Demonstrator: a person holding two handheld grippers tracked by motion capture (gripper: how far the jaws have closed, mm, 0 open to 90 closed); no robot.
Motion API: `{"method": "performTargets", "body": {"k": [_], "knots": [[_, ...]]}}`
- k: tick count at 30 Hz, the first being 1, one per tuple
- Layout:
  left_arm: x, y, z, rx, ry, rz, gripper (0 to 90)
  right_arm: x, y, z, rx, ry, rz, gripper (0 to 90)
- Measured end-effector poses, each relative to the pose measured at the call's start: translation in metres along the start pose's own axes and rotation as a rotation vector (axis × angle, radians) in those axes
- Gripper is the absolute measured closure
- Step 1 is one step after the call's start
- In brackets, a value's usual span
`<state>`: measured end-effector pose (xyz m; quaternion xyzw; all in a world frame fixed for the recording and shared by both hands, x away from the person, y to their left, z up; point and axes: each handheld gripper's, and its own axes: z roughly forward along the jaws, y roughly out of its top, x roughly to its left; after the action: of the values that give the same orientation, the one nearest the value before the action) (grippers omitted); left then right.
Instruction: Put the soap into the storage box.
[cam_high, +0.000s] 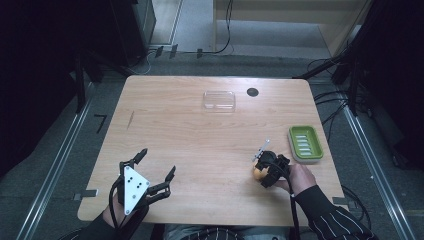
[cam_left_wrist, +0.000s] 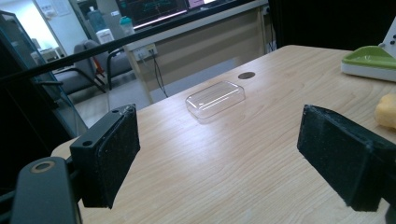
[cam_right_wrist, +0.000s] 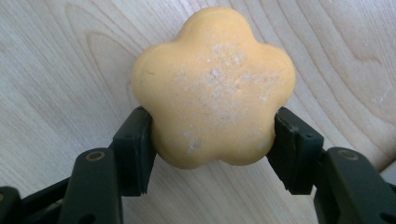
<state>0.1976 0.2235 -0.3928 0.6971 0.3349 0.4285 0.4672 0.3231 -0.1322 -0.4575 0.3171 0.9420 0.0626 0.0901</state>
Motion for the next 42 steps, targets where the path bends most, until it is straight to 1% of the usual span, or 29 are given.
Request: {"method": "performTargets", "body": {"k": [3,4,6,8,11,12,14,16,17,20,21,22,26,32,33,34,35,36,38,39,40,42], "knots": [[0.0,0.0,0.0,-0.001,0.0,0.0,13.5,-0.001,-0.002,-0.002,-0.011,-0.002,0.001,40.2],[0.0,0.0,0.0,-0.002,0.0,0.0,13.5,-0.001,-0.002,-0.003,-0.013,-0.01,0.011,40.2],[0.0,0.0,0.0,0.001,0.0,0.001,13.5,-0.003,-0.003,-0.004,-0.021,-0.011,0.01,40.2],[0.0,0.0,0.0,0.0,0.001,0.0,13.5,-0.005,-0.004,-0.006,-0.028,-0.024,0.023,40.1],[0.0,0.0,0.0,0.0,0.001,0.0,13.5,-0.007,-0.005,-0.007,-0.035,-0.025,0.032,40.2],[0.0,0.0,0.0,0.002,0.001,0.001,13.5,-0.008,-0.006,-0.007,-0.034,-0.027,0.027,40.2],[0.0,0.0,0.0,0.002,0.0,0.001,13.5,-0.009,-0.007,-0.008,-0.034,-0.031,0.046,40.2],[0.0,0.0,0.0,0.001,0.001,0.0,13.5,-0.012,-0.007,-0.008,-0.039,-0.035,0.04,40.2],[0.0,0.0,0.0,0.001,0.001,0.0,13.5,-0.012,-0.008,-0.008,-0.041,-0.038,0.05,40.1],[0.0,0.0,0.0,0.002,0.001,0.001,13.5,-0.014,-0.009,-0.009,-0.041,-0.047,0.054,40.1],[0.0,0.0,0.0,0.002,0.0,0.001,13.5,-0.015,-0.009,-0.009,-0.045,-0.051,0.047,40.2],[0.0,0.0,0.0,0.002,0.001,0.001,13.5,-0.015,-0.009,-0.009,-0.055,-0.052,0.057,40.1],[0.0,0.0,0.0,0.002,0.0,0.001,13.5,-0.018,-0.01,-0.012,-0.067,-0.067,0.063,40.1],[0.0,0.0,0.0,0.002,0.001,0.001,13.5,-0.023,-0.013,-0.014,-0.071,-0.078,0.08,40.1],[0.0,0.0,0.0,0.002,0.001,0.001,13.5,-0.022,-0.013,-0.015,-0.068,-0.076,0.094,40.1],[0.0,0.0,0.0,0.003,0.001,0.001,13.5,-0.024,-0.014,-0.015,-0.072,-0.084,0.089,40.2],[0.0,0.0,0.0,0.003,0.0,0.002,13.5,-0.024,-0.014,-0.015,-0.073,-0.084,0.096,40.1],[0.0,0.0,0.0,0.003,0.0,0.003,13.5,-0.026,-0.014,-0.015,-0.072,-0.088,0.09,40.1],[0.0,0.0,0.0,0.002,0.0,0.001,13.5,-0.027,-0.015,-0.016,-0.072,-0.092,0.107,40.1],[0.0,0.0,0.0,0.001,0.001,0.0,13.5,-0.028,-0.016,-0.016,-0.073,-0.094,0.1,40.1],[0.0,0.0,0.0,0.001,0.001,0.0,13.5,-0.028,-0.016,-0.017,-0.077,-0.094,0.111,40.1],[0.0,0.0,0.0,0.002,0.001,0.001,13.5,-0.03,-0.017,-0.017,-0.077,-0.103,0.113,40.1]]}}
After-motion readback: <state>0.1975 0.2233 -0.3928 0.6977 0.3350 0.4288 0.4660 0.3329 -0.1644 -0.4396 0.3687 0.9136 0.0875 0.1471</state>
